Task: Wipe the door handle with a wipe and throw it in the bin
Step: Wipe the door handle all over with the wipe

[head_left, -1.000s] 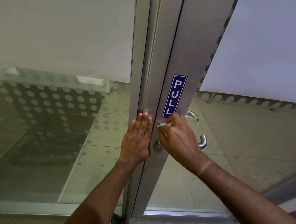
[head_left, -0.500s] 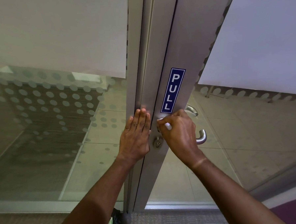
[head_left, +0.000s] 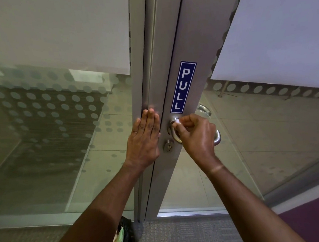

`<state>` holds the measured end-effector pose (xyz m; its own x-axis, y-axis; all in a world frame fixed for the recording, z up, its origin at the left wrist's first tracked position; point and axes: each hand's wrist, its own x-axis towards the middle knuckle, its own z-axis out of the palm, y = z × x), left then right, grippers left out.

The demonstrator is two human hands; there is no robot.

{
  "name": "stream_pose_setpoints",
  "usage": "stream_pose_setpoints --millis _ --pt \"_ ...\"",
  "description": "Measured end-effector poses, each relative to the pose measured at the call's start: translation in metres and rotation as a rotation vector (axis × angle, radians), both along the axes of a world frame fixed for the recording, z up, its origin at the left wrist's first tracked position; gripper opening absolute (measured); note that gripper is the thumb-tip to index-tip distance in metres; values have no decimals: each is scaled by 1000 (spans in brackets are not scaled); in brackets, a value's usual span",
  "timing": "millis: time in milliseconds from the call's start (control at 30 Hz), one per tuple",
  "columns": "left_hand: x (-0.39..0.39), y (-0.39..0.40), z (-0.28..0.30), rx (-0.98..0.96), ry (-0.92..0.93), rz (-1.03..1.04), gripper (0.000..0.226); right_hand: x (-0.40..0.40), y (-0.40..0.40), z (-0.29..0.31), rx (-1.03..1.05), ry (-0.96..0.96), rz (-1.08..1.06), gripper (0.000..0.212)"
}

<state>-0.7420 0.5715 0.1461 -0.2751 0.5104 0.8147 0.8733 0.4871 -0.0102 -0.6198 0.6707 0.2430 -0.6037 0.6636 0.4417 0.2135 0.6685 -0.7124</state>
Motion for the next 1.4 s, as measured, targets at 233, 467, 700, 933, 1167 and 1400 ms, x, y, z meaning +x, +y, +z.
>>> stream_pose_setpoints --millis 233,467,700,933,1167,1400 --pt "-1 1 0 -1 -2 -1 81 -3 6 5 -4 -115 -24 10" --pt "1 1 0 9 6 -10 81 -1 21 17 31 -413 -7 9" --pt "0 0 0 -5 0 -8 83 53 -11 19 -199 190 91 8" --pt "-1 0 -1 -1 8 -24 83 50 -31 -37 -206 156 101 16" --pt "-4 -2 -1 -37 0 -17 87 35 -58 -68 -171 301 -24 19" --pt "-4 -1 -1 -32 6 -13 93 2 -67 -82 -670 550 -190 6"
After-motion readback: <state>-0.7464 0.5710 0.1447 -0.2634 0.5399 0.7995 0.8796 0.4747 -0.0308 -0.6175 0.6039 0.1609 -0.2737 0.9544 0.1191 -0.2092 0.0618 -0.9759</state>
